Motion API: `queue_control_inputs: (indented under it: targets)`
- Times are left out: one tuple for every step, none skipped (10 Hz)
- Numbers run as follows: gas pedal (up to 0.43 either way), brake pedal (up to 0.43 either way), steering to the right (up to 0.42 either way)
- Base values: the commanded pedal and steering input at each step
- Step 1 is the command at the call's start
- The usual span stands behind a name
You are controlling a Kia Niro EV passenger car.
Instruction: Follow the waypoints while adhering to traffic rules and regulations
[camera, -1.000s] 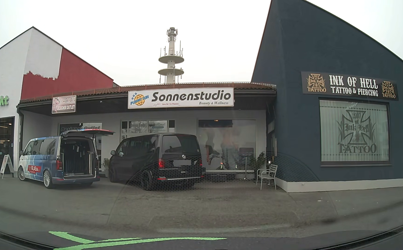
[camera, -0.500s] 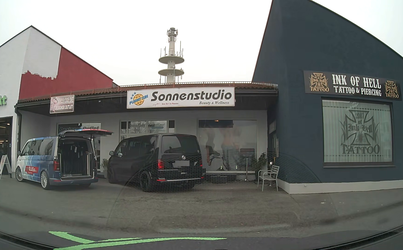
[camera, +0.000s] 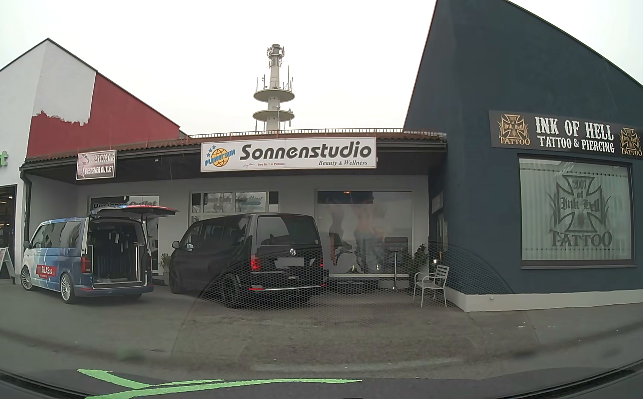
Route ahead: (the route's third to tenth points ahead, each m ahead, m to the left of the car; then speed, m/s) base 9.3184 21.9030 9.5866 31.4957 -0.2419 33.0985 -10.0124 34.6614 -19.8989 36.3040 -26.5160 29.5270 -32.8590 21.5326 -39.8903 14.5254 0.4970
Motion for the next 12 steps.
queue_control_inputs:
  targets:
    - [0.000, 0.000, -0.011]
    - [0.000, 0.000, -0.011]
    - [0.000, 0.000, -0.011]
    - [0.000, 0.000, -0.013]
    - [0.000, 0.000, -0.015]
    - [0.000, 0.000, -0.017]
    - [0.008, 0.000, -0.018]
    - [0.020, 0.000, -0.020]
    - [0.039, 0.000, -0.025]
    - [0.039, 0.000, -0.031]
    - [0.047, 0.000, -0.041]
    - [0.059, 0.000, -0.057]
